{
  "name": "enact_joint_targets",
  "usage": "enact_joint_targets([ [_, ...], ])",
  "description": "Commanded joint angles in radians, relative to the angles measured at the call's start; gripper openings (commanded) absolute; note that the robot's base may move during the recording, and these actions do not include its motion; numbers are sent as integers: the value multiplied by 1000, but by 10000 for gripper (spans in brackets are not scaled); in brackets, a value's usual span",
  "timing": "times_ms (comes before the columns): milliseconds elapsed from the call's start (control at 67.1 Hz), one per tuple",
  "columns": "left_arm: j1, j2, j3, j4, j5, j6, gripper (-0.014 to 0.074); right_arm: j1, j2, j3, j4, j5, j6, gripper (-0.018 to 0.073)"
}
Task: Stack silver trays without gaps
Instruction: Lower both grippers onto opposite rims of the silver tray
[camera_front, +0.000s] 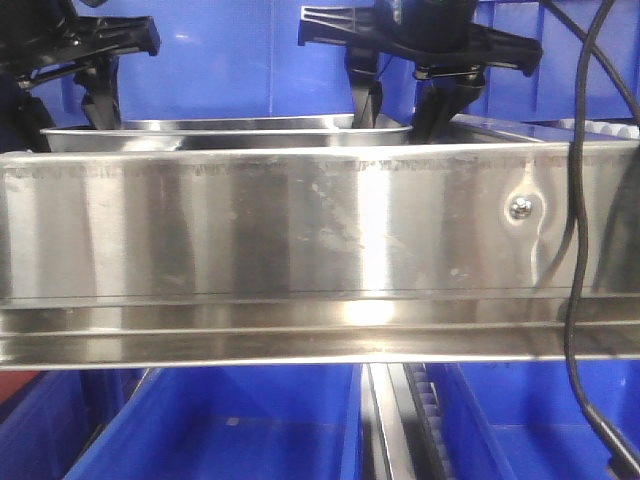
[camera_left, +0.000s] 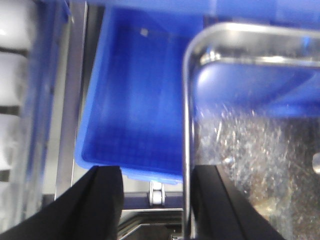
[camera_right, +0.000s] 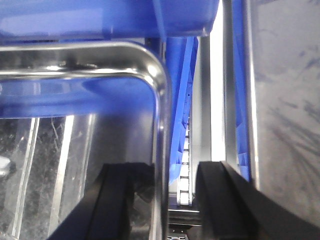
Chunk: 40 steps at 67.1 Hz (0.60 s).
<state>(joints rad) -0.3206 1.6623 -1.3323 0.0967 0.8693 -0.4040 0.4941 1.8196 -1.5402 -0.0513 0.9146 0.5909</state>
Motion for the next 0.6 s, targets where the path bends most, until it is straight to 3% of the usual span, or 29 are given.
enact_joint_targets([
  [0, -6, 0, 2, -7, -4, 8, 245, -1, 4, -7, -9, -3, -6, 213],
  [283, -6, 13, 2, -26, -4, 10, 239, -1, 11, -7, -9, -3, -6, 213],
  [581, -6, 18, 2, -26, -12, 10, 164, -1, 13, -7, -9, -3, -6, 213],
])
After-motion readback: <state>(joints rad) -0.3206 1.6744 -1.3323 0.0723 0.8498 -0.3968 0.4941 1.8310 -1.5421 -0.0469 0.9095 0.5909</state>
